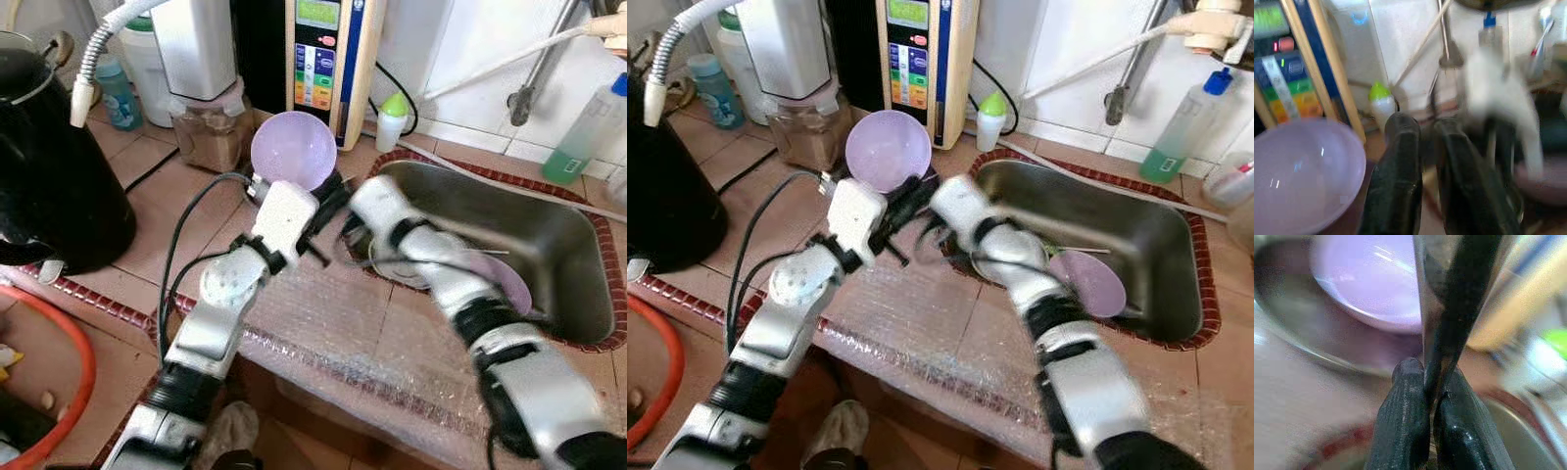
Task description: Kitchen organization
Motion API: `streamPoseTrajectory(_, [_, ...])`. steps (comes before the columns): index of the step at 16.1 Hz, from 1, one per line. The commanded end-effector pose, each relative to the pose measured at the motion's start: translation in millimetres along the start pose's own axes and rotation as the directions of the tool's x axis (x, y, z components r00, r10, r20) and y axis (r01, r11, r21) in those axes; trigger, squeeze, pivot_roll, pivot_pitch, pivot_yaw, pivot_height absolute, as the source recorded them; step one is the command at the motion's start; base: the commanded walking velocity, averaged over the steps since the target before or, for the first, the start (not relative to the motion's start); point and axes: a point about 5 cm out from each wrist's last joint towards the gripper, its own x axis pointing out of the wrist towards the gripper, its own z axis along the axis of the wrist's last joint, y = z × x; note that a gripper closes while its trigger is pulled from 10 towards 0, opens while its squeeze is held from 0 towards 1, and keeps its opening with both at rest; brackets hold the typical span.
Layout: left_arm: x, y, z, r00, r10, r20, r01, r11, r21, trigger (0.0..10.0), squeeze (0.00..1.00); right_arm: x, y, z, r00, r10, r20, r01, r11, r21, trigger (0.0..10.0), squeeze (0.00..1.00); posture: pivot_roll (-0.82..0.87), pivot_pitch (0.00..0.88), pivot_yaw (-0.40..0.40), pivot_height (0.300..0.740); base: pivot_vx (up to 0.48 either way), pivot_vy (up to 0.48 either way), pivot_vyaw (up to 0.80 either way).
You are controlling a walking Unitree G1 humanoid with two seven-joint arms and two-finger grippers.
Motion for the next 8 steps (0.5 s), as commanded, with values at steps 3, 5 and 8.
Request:
streamPoseTrajectory(3, [-4.2, -2.0, 0.8, 0.999, -0.051, -0.009, 0.051, 0.999, 0.008, 10.0, 1.0, -8.3, -20.7, -12.7, 0.991, -0.116, -0.068, 0.118, 0.992, 0.035, 0.0, 0.0, 0.06, 0.0, 0.005, 0.74, 0.0, 0.0, 0.0])
streamPoseTrajectory(5, [-7.7, 1.3, -1.7, 0.999, -0.037, -0.021, 0.037, 0.999, 0.018, 10.0, 1.0, -15.2, -26.8, -24.9, 0.978, -0.163, -0.127, 0.174, 0.982, 0.079, 0.0, 0.0, 0.06, 0.0, 0.015, 0.74, 0.0, 0.0, 0.0])
streamPoseTrajectory(8, [-11.7, 14.6, -10.9, 0.997, 0.031, -0.068, -0.029, 0.999, 0.033, 10.0, 1.0, -39.5, -31.6, -67.7, 0.898, -0.233, -0.374, 0.298, 0.946, 0.127, 2.8, 0.0, 0.06, 0.0, 0.018, 0.74, 0.0, 0.0, 0.0])
